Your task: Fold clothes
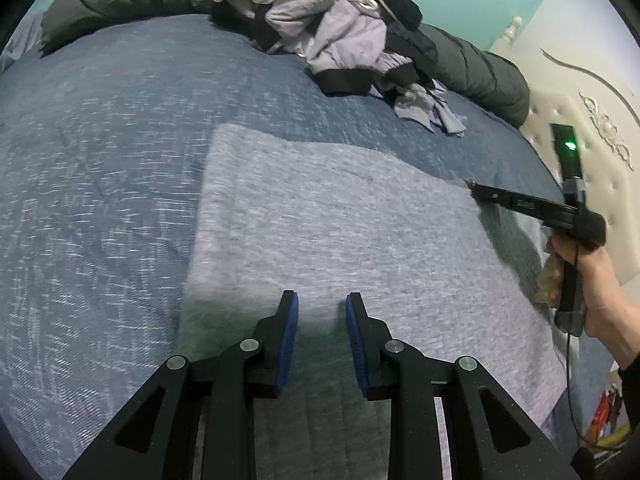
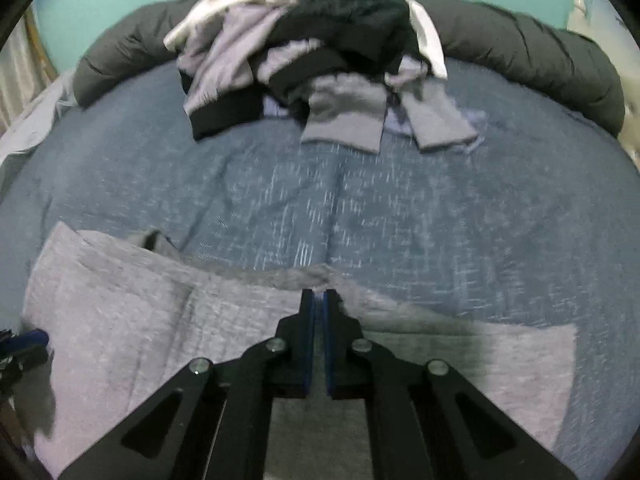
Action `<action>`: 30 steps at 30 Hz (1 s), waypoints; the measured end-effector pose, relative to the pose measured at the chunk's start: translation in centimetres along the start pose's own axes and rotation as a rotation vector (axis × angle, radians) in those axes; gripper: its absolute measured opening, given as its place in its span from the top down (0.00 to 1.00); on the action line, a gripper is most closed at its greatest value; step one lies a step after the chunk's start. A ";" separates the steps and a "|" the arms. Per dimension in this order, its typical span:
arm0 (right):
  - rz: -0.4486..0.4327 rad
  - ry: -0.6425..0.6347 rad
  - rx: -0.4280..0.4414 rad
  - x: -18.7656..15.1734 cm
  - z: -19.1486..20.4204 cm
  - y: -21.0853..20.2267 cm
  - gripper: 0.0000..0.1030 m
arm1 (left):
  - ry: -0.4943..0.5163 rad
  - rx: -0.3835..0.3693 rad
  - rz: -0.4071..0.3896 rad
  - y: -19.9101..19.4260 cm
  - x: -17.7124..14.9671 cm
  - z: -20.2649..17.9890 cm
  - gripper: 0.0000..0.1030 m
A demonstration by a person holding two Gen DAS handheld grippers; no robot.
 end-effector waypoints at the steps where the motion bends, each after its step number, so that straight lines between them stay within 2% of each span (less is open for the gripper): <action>1: -0.009 0.011 0.020 0.1 -0.2 -0.7 0.98 | -0.007 0.004 -0.001 -0.4 0.0 0.3 0.74; 5: -0.021 0.106 0.136 -0.7 -0.7 -4.1 0.98 | -0.038 0.015 -0.011 -2.5 -0.3 0.9 0.73; 7: -0.023 0.144 0.188 -1.8 -0.4 -6.1 0.98 | -0.056 0.010 -0.020 -3.7 -1.1 0.9 0.69; 9: -0.036 0.158 0.242 -3.7 0.4 -8.5 0.98 | -0.075 0.006 -0.029 -4.9 -2.0 0.9 0.62; 12: -0.049 0.178 0.320 -6.5 1.7 -11.8 0.98 | -0.103 -0.001 -0.042 -6.7 -3.3 0.8 0.61; 17: 0.011 0.167 0.410 -12.4 5.7 -14.9 0.98 | -0.164 -0.008 -0.082 -9.3 -5.8 1.1 0.60; 21: 0.061 0.170 0.441 -15.4 8.7 -15.2 0.97 | -0.228 -0.014 -0.118 -10.0 -8.6 1.5 0.60; 26: 0.108 0.174 0.359 -18.3 10.2 -13.4 0.97 | -0.257 -0.024 -0.164 -10.5 -10.6 1.2 0.60; 30: 0.146 0.145 0.298 -20.1 10.8 -11.2 0.98 | -0.232 -0.029 -0.164 -10.4 -11.0 0.9 0.59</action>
Point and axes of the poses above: each gripper's, at about its wrist camera, not at the fingertips, and y roughly the way its jaws point, z to its left, x to its top, the point moved 10 cm from there along y, roughly the way its jaws point, and after that the axes turned 10 degrees about -x, right-handed, at the moved point
